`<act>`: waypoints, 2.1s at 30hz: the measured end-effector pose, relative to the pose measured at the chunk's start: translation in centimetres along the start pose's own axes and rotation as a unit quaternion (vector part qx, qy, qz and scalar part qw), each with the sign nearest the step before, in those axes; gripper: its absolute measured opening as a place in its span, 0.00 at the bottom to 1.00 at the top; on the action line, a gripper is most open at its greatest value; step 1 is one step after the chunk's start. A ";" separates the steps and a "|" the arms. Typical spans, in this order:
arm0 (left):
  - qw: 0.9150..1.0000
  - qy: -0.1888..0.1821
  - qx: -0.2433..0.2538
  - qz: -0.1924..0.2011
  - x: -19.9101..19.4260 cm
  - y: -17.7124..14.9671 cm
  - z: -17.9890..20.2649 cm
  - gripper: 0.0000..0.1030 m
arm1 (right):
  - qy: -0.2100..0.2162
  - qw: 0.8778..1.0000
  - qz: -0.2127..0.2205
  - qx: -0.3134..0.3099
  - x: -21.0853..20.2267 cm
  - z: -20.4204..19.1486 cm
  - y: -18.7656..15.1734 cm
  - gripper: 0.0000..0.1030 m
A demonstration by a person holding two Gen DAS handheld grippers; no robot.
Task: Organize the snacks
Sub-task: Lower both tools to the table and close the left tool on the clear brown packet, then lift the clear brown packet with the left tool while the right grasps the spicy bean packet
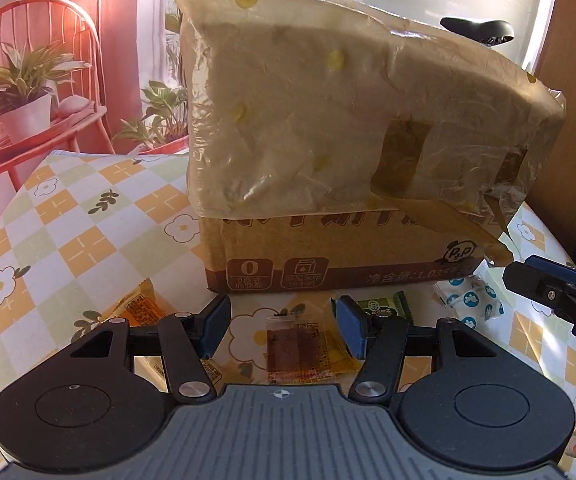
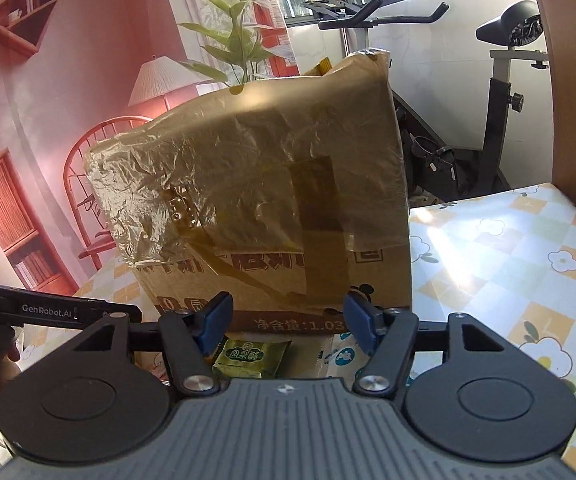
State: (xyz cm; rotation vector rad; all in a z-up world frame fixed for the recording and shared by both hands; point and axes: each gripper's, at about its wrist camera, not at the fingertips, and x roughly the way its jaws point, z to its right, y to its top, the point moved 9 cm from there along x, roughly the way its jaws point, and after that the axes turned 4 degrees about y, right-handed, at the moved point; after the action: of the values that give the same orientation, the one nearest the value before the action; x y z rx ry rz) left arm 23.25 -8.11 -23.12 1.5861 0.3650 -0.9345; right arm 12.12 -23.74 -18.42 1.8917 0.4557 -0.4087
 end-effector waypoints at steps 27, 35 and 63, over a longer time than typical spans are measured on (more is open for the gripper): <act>0.999 0.001 0.002 -0.049 3.8 -2.3 1.2 0.39 | -0.005 0.998 -0.037 0.050 1.0 2.3 -2.2 0.56; 1.000 0.010 0.021 -0.010 -2.0 0.9 -0.7 0.39 | 0.008 0.996 -0.060 0.065 1.7 0.9 -2.0 0.56; 0.995 0.089 -0.038 0.038 -9.6 -0.3 -17.2 0.39 | 0.015 0.971 -0.215 -0.103 10.7 -14.6 -10.5 0.67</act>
State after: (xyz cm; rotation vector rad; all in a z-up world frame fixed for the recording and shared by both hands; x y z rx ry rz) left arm 23.28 10.52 -16.69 1.6070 0.4551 -0.7154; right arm 17.20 -5.29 -26.99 1.5938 0.9001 -0.5920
